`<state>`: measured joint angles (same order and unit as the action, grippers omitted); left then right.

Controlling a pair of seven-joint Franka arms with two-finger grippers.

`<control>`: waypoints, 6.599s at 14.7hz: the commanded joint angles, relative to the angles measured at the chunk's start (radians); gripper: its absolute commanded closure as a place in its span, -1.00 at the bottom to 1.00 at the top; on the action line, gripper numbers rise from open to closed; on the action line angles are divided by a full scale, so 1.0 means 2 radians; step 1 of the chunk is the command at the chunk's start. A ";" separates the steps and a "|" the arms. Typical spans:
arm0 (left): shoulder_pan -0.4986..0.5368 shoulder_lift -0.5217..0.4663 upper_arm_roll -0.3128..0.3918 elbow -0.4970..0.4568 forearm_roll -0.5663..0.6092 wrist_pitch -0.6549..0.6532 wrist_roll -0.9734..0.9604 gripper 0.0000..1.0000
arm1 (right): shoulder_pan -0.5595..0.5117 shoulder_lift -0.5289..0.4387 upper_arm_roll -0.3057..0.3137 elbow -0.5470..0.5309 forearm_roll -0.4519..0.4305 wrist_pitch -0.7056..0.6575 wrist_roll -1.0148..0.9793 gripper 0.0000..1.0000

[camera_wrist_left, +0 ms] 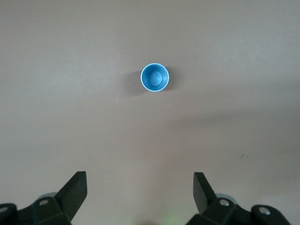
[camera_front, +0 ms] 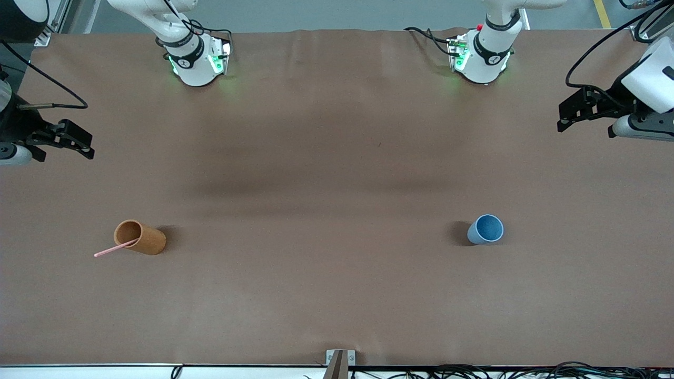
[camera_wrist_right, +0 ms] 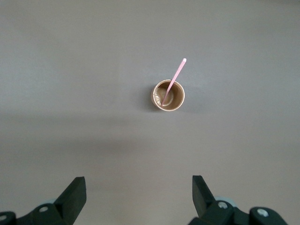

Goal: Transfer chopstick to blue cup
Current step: 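Reach the right gripper to the straw while the left gripper reaches the blue cup, then grasp the pink straw with the right gripper while the left gripper moves the cup, then lift the straw out of the orange cup while the left gripper withdraws, then carry the straw over the blue cup and lower it in with the right gripper, then open the right gripper to release the straw into the blue cup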

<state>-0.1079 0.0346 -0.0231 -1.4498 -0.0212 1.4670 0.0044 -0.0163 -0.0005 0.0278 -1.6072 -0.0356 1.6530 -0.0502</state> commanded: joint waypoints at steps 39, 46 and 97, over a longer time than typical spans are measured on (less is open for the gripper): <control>-0.142 0.329 -0.158 0.009 0.091 0.303 -0.558 0.99 | -0.041 0.276 -0.031 0.078 0.056 0.213 -0.033 0.40; -0.172 0.358 -0.158 0.006 0.100 0.359 -0.594 0.99 | -0.041 0.268 -0.036 0.077 0.055 0.213 -0.048 0.99; -0.005 0.006 0.008 -0.003 0.004 0.026 0.028 -1.00 | 0.209 0.274 0.218 0.070 -0.383 0.366 0.476 -0.86</control>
<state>-0.1284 0.0573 0.0037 -1.4546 -0.0092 1.5102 0.0661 0.4291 0.5593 0.4561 -1.4706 -0.7817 2.3812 0.8880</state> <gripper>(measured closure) 0.000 0.445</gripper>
